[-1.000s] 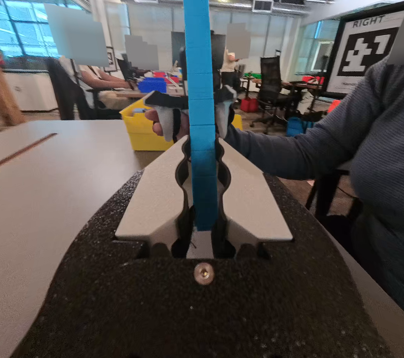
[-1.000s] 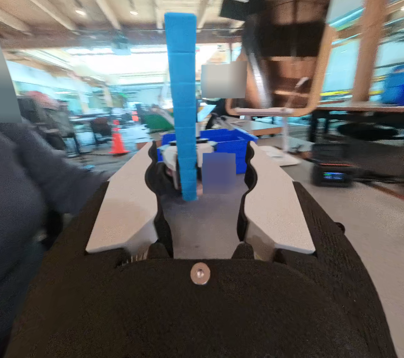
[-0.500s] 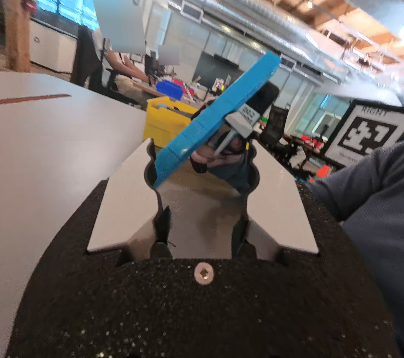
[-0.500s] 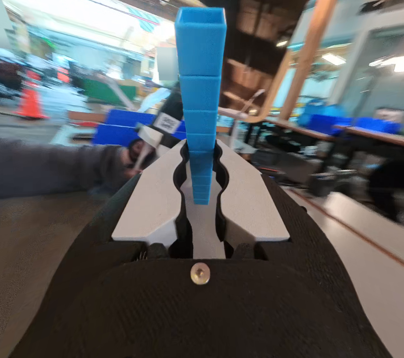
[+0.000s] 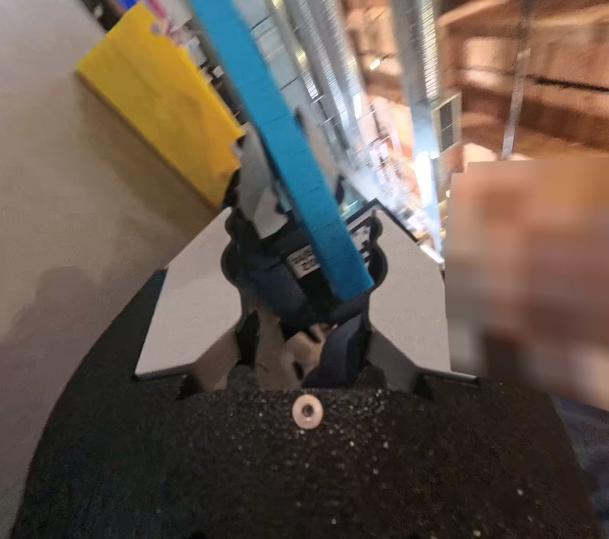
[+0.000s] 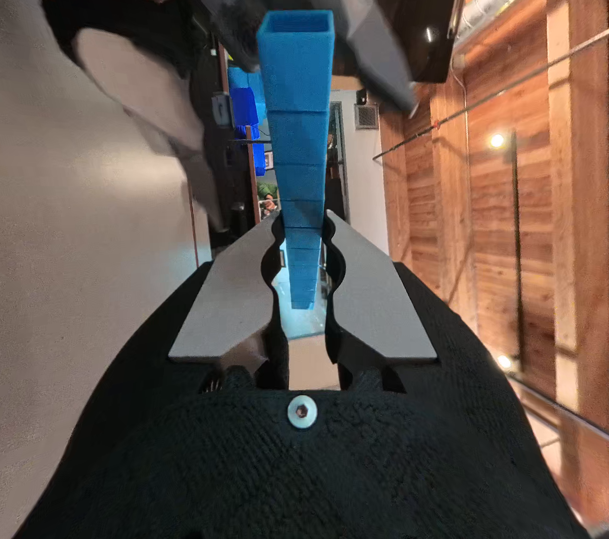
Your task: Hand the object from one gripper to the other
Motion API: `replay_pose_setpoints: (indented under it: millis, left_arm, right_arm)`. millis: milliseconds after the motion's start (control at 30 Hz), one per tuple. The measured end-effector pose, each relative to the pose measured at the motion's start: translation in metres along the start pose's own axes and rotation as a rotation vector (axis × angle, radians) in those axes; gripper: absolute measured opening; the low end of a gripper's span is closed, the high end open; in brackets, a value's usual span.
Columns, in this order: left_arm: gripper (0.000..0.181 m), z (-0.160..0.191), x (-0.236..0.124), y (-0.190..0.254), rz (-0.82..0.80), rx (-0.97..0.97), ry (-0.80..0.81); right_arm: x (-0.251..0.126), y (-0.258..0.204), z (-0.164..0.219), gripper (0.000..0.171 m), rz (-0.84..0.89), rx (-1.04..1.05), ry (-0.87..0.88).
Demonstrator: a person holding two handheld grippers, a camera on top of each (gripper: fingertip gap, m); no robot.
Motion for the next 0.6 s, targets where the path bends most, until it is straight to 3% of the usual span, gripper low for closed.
replay_pose_setpoints:
  millis: [33,67,133,233,367,467,533,600]
  left_arm:
    - [0.069,0.007,0.002,-0.005,-0.038,0.003,-0.049]
    - [0.062,0.01,0.004,-0.005,-0.031,0.001,-0.066]
    - [0.029,0.009,0.004,0.003,0.03,0.004,-0.055]
    - [0.024,0.013,0.002,-0.004,-0.043,0.07,-0.095]
    - [0.022,0.001,-0.004,-0.004,-0.089,0.195,-0.043]
    - [0.021,-0.015,-0.01,0.008,-0.082,0.348,0.041]
    - [0.021,-0.022,-0.013,0.019,-0.077,0.497,0.085]
    - [0.02,-0.025,-0.013,0.028,-0.076,0.604,0.106]
  right_arm:
    - [0.0,-0.001,-0.001,0.02,-0.003,-0.028,-0.002]
    - [0.0,-0.003,-0.001,0.02,-0.007,-0.055,-0.007]
    - [0.001,-0.006,0.001,0.02,-0.012,-0.092,-0.02]
    - [0.002,-0.007,0.001,0.022,-0.022,-0.074,-0.021]
    - [0.0,-0.001,0.002,0.058,-0.03,0.12,0.017]
    - [-0.006,0.009,0.004,0.073,-0.068,0.41,0.096]
    - [-0.01,0.015,-0.001,0.083,-0.178,0.745,0.187]
    - [-0.015,0.024,-0.008,0.083,-0.346,1.148,0.289]
Point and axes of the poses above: each gripper's, where its closed fingertips meet, x out along the fingers, z out of its underside, y = z × x across the jaws, the point moved 2 cm from there along -x, back along the fingers, and after that the axes turned 12 degrees about x, right-handed, at the moved point
